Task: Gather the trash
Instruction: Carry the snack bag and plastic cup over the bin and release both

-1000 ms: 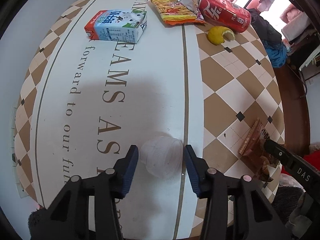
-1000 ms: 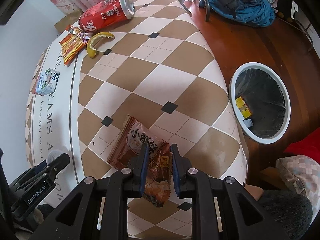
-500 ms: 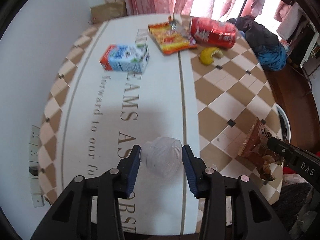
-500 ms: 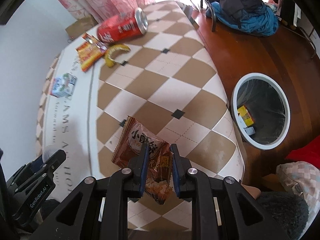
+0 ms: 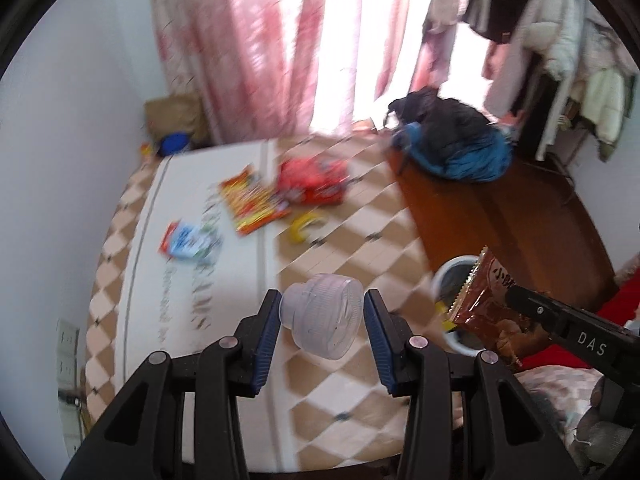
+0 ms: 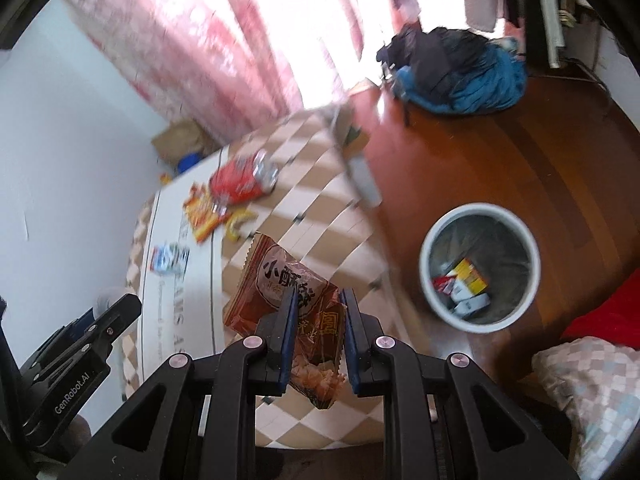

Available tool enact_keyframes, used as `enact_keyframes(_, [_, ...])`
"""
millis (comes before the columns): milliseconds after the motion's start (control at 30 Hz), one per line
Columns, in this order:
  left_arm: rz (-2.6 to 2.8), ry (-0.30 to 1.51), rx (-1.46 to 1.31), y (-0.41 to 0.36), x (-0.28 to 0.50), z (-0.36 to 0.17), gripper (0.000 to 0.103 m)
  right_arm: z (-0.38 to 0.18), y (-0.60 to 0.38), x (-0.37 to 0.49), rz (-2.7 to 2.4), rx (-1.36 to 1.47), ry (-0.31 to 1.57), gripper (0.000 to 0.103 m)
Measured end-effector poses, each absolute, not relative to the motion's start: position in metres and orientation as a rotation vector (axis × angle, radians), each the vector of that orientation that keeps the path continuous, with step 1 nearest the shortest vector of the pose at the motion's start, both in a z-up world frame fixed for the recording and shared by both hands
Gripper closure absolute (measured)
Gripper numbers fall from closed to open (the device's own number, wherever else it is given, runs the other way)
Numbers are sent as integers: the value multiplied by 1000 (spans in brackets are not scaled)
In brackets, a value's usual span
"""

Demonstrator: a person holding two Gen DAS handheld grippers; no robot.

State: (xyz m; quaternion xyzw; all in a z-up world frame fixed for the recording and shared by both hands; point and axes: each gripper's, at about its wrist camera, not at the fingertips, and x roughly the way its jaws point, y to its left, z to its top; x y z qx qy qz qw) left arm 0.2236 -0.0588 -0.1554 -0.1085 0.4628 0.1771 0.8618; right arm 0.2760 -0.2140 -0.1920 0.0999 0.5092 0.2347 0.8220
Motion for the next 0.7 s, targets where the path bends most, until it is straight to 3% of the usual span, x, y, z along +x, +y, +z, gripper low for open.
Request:
enact_keyframes(300, [190, 959, -163, -154, 304, -148, 65, -192, -329, 319, 342, 292, 1045, 81])
enact_keyframes(700, [41, 1206, -161, -241, 425, -271, 65, -347, -431, 402, 156, 376, 1275, 81])
